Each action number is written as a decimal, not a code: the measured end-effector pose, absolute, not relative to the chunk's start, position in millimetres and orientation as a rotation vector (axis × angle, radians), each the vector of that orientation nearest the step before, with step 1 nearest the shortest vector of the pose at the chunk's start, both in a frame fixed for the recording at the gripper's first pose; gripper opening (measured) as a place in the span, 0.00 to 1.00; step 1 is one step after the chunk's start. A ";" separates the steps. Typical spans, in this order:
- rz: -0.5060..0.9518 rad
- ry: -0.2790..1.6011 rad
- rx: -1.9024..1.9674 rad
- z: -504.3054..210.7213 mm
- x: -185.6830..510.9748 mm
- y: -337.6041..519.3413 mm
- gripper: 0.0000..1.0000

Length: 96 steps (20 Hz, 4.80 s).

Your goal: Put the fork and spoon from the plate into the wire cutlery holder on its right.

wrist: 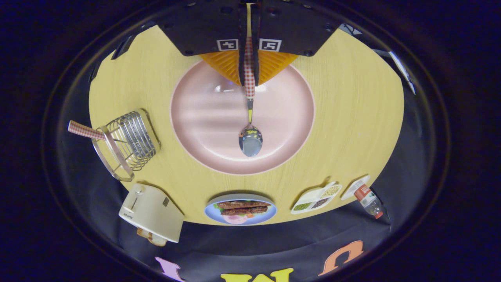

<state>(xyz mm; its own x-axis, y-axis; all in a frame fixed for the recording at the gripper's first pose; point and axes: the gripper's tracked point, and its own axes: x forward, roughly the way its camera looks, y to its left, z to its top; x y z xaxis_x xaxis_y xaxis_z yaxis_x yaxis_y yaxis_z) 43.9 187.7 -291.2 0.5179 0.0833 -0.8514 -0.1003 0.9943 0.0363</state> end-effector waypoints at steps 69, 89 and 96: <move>0.228 0.528 0.080 -48.9 105.9 23.9 0.92; 0.124 0.049 0.043 31.9 22.1 39.4 0.96; 0.143 0.023 0.021 37.9 25.9 56.7 0.96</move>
